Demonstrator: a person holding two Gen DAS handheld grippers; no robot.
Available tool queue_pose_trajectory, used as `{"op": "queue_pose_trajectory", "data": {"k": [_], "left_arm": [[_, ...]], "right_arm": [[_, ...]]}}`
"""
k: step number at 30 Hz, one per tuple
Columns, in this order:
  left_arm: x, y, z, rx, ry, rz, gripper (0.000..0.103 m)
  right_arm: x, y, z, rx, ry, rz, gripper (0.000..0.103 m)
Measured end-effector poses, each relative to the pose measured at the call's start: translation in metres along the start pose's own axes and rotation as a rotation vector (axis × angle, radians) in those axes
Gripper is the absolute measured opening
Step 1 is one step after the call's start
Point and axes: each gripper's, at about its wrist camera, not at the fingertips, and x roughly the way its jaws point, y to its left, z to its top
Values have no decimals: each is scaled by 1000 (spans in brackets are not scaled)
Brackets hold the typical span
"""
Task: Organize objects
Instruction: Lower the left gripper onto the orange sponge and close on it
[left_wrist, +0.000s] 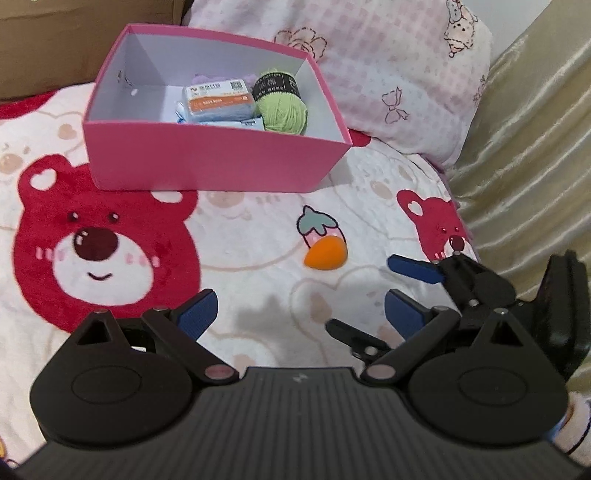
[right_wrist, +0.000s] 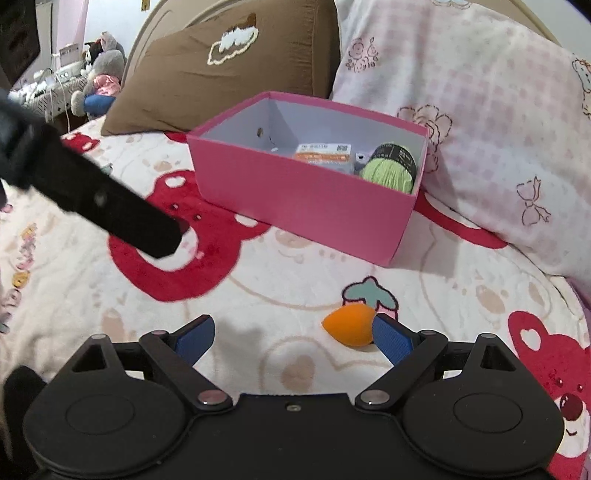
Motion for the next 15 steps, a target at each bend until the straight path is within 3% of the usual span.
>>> {"op": "queue_pose_trajectory", "data": {"k": [4,15], "left_arm": [[18,-3,-5,-11,-8,-25,98],[62,-17,-14,56,-24,-5,96]], "right_arm": [[16,-5,-11,30,-22,-33,92],[42,-26,-32,111,-61,-79,87]]}}
